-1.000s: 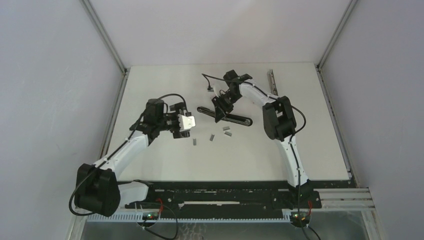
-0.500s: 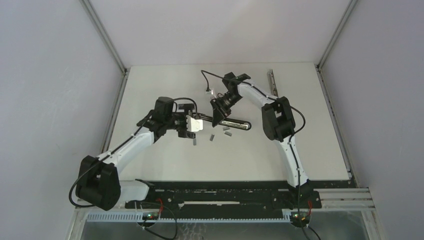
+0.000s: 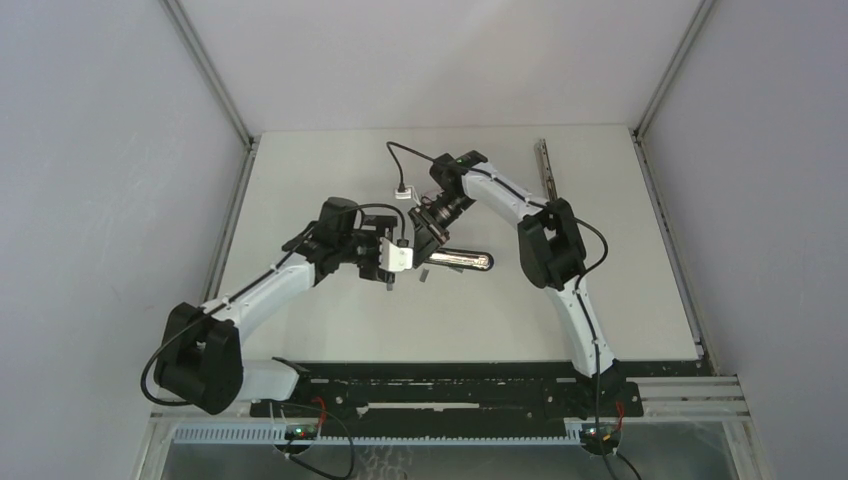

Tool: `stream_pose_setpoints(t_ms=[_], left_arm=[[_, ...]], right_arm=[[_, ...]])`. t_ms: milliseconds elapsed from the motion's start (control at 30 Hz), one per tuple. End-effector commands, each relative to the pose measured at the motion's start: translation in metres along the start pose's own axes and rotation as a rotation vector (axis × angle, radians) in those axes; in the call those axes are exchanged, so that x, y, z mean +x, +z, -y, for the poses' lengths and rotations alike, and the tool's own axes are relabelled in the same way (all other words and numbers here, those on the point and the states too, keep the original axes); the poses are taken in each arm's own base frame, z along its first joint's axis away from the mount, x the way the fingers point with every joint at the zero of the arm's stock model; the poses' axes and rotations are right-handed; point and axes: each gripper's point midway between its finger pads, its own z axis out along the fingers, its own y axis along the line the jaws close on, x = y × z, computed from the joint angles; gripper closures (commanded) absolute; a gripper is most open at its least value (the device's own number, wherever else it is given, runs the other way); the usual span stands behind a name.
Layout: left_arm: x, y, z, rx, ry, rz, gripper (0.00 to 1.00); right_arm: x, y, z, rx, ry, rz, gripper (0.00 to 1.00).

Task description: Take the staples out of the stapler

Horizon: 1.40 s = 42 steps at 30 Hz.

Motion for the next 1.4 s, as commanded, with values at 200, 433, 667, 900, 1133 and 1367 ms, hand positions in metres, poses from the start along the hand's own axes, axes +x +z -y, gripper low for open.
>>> stream_pose_setpoints(t_ms=[200,433,667,900,1133,1367], left_arm=[[-0.009,0.0,-0.02,-0.004,0.026,-0.023,0.29],[-0.012,-0.001,-0.021,0.001,-0.003,-0.014,0.51],[-0.012,0.0,-0.022,-0.002,-0.029,-0.02,0.84],[-0.01,0.001,-0.022,-0.022,-0.061,-0.019,0.9],[-0.014,-0.001,-0.025,-0.035,-0.092,0.008,0.98],[-0.013,-0.006,-0.03,-0.045,-0.143,0.04,1.0]], right_arm=[[-0.017,-0.017,-0.081,-0.123,-0.148,0.053,1.0],[-0.014,-0.015,-0.076,-0.115,-0.131,0.042,1.0],[-0.016,-0.014,-0.074,-0.118,-0.127,0.046,1.0],[-0.016,-0.015,-0.07,-0.113,-0.116,0.046,0.9],[-0.019,-0.02,-0.063,-0.085,-0.101,0.056,0.61],[-0.027,-0.037,-0.05,-0.025,-0.061,0.096,0.41]])
